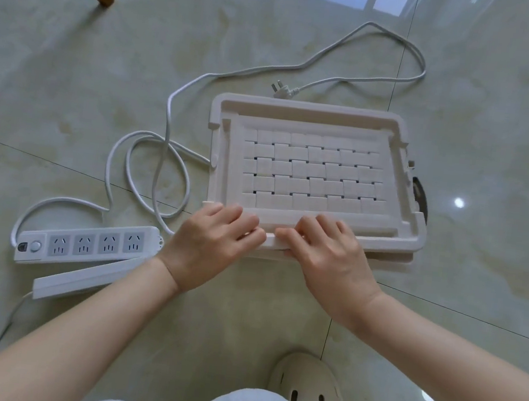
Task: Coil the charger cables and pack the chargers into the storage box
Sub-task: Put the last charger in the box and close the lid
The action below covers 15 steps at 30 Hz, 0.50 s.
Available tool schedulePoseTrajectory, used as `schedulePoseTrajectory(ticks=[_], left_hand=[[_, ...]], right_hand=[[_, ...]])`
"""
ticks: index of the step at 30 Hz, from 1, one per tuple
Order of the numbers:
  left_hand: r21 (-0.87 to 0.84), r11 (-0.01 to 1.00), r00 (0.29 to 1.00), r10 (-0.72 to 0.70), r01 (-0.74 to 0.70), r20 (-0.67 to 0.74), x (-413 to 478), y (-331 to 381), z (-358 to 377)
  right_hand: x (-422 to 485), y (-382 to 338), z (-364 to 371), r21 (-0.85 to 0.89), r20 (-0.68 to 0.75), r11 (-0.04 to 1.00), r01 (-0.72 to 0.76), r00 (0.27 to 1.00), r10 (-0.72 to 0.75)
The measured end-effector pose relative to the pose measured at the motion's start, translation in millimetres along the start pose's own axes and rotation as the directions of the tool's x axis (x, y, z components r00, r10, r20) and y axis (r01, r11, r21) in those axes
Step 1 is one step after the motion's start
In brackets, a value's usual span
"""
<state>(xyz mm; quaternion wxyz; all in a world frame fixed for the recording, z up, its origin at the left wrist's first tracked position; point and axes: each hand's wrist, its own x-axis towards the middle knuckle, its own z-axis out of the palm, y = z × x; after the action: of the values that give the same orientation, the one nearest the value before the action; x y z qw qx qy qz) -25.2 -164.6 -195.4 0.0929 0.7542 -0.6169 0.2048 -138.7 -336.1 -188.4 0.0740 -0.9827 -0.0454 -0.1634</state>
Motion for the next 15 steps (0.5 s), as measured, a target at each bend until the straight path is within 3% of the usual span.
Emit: schedulePoseTrajectory(ticks=[2, 4, 7, 10, 13, 15], left_hand=[[-0.005, 1.000, 1.000, -0.015, 0.015, -0.010, 1, 5, -1], [-0.034, 0.999, 1.000, -0.018, 0.018, 0.026, 0, 6, 3], [-0.123, 0.992, 0.978, 0.004, 0.022, 0.209, -6, 5, 15], [-0.232, 0.961, 0.912, -0.042, 0.148, 0.408, -4, 4, 15], [-0.310, 0.905, 0.886, -0.133, 0.291, 0.444, 7, 5, 9], [-0.230, 0.883, 0.868, -0.300, 0.410, 0.396, 14, 6, 10]], right_hand=[[-4, -1, -3, -0.009, -0.027, 1.000, 0.006, 1.000, -0.006], [-8, -1, 0, 0.013, 0.037, 1.000, -0.005, 0.999, 0.004], [-8, 4, 11, 0.143, 0.233, 0.990, -0.003, 0.972, -0.031], [6, 13, 14, 0.284, 0.305, 0.954, -0.099, 0.952, 0.008], [26, 20, 15, 0.094, 0.318, 0.968, -0.234, 0.928, 0.193], [35, 23, 13, -0.034, 0.530, 0.932, -0.361, 0.784, 0.323]])
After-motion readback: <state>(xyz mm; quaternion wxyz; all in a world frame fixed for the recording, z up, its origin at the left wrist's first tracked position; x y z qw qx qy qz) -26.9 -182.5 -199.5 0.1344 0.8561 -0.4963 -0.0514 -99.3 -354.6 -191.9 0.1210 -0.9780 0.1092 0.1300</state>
